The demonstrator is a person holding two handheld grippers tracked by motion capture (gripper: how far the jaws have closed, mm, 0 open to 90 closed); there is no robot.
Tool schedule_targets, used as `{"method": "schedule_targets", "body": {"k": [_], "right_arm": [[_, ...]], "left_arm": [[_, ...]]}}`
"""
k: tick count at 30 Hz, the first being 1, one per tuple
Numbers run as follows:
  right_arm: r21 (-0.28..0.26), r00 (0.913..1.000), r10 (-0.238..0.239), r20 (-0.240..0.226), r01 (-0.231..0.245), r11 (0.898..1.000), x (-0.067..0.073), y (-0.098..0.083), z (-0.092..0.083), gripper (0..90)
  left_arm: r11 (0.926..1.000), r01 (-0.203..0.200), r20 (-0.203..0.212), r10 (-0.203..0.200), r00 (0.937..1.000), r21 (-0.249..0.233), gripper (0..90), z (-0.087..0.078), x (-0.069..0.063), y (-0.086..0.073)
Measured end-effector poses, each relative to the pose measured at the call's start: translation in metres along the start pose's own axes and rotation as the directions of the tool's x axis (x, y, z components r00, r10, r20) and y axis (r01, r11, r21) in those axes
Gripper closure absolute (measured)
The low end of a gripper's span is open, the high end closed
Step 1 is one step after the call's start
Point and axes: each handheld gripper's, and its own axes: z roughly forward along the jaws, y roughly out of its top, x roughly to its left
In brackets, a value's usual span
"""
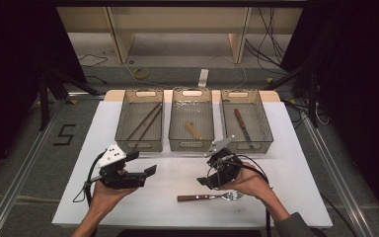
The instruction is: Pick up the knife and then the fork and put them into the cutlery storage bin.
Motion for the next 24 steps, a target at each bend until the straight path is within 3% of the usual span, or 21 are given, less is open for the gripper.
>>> {"method": "schedule_targets", "body": {"k": [17, 24], "right_arm": [[0.060, 0.9992, -0.026, -0.030, 0.027, 0.998, 0.011, -0.006, 0.014, 27.0], [0.111, 0.9976, -0.050, -0.046, 0.055, 0.992, 0.018, -0.013, 0.022, 33.1]], "left_arm": [[1.0000, 0.005, -0.002, -0.005, 1.0000, 0.000, 16.8, -0.001, 0.001, 0.000], [1.0000, 0.002, -0.004, -0.002, 1.0000, 0.000, 16.8, -0.001, 0.001, 0.000]]}}
